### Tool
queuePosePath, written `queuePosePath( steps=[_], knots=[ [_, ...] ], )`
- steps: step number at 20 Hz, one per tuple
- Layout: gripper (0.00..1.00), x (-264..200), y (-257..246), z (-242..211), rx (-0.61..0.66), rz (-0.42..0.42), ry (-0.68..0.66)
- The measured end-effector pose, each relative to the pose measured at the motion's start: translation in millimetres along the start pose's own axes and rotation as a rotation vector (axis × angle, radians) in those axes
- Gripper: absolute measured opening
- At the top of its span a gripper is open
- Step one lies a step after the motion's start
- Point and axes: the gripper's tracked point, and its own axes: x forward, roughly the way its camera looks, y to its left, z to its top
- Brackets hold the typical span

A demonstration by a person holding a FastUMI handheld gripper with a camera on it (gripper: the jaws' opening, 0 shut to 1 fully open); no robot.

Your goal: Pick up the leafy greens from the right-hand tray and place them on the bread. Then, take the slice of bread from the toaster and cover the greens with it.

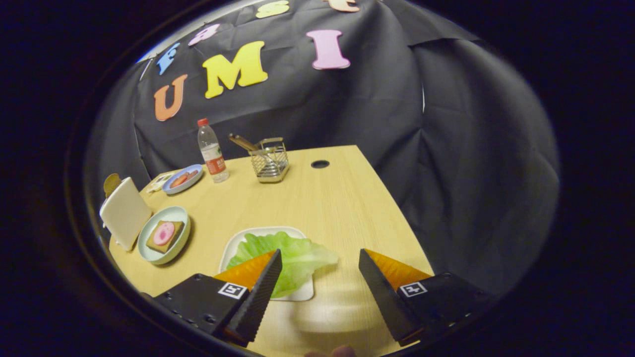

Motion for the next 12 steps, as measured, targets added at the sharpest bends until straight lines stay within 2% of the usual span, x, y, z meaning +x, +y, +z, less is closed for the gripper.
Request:
queuePosePath(
  steps=[7,9,11,12],
  knots=[
    [0.95,35.9,-3.6,-14.4,0.016,0.013,0.083],
    [0.8,38.3,1.1,-15.8,0.033,0.033,0.105],
    [0.6,39.9,2.8,-14.0,0.032,0.031,0.102],
    [0.39,40.0,0.1,-11.5,0.024,0.013,0.1]
  ],
)
